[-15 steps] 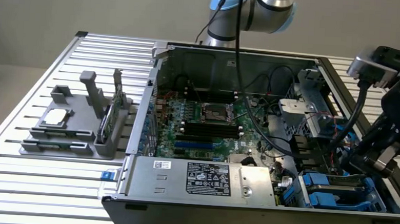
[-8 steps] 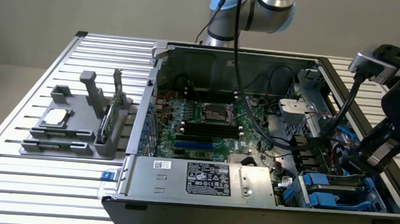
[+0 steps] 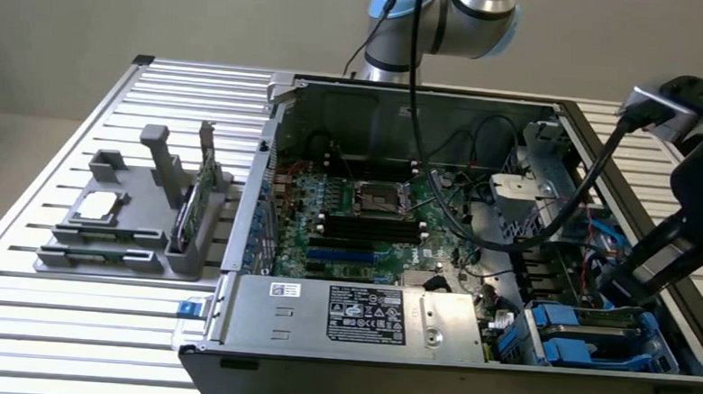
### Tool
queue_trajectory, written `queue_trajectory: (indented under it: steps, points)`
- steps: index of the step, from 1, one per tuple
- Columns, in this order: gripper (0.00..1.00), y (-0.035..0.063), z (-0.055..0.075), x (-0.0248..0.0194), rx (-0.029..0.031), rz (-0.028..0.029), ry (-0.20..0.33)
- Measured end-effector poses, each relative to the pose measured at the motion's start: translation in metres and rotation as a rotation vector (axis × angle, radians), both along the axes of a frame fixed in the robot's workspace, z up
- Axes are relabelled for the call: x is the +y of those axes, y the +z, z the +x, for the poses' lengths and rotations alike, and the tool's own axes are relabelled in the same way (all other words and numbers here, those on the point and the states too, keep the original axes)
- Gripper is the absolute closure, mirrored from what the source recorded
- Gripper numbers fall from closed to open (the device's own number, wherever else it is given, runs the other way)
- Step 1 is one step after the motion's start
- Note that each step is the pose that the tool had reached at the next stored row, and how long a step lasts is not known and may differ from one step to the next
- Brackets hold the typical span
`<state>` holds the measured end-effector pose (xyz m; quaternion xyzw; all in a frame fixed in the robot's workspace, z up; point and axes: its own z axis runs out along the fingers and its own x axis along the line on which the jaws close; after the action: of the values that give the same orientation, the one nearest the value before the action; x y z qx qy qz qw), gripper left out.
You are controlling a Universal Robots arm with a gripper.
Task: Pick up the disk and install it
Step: 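Insert the first disk wire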
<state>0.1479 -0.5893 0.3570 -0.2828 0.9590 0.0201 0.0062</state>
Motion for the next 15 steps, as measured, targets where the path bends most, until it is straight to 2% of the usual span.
queue_trajectory:
  steps: [15]
  points:
    - [0.89, 0.0001, 0.0000, 0.0000, 0.0000, -0.0002, -0.270]
